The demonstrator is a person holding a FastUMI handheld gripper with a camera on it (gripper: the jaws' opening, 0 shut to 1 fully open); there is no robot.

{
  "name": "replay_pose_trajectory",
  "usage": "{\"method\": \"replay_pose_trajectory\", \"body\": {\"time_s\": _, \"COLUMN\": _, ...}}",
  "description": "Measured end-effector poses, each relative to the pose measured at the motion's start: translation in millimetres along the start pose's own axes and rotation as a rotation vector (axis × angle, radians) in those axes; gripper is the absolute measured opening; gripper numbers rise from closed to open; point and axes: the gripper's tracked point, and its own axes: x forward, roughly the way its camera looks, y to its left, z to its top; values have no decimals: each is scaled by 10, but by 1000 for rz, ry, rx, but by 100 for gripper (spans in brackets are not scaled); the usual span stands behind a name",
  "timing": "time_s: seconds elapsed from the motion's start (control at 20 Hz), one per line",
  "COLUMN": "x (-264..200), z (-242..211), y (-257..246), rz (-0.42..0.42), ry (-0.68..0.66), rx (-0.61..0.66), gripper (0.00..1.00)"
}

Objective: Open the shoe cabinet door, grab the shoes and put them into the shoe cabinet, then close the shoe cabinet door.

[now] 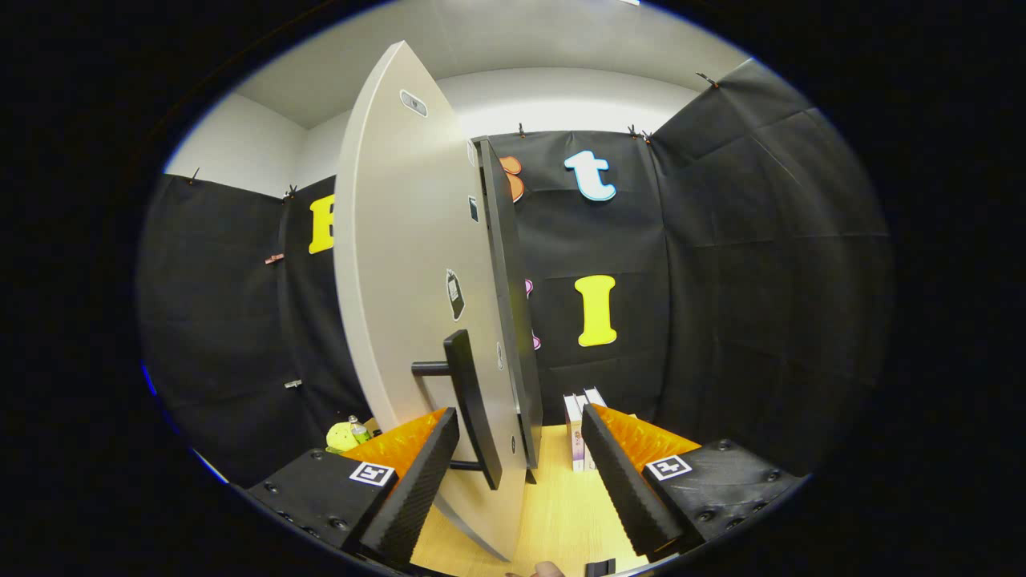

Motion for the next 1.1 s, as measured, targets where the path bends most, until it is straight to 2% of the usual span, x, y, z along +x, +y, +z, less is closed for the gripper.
{"method": "replay_pose_trajectory", "body": {"time_s": 0.25, "x": 136, "z": -10, "y": 158, "rz": 70, "ry": -2, "rx": 41, "gripper": 97}}
{"method": "replay_pose_trajectory", "body": {"time_s": 0.6, "x": 355, "z": -176, "y": 902, "rz": 161, "ry": 16, "rx": -24, "gripper": 96}}
{"method": "replay_pose_trajectory", "body": {"time_s": 0.8, "x": 465, "z": -216, "y": 1246, "rz": 137, "ry": 2, "rx": -67, "gripper": 96}}
{"method": "replay_pose_trajectory", "body": {"time_s": 1.1, "x": 712, "z": -302, "y": 1715, "rz": 79, "ry": -15, "rx": -52, "gripper": 96}}
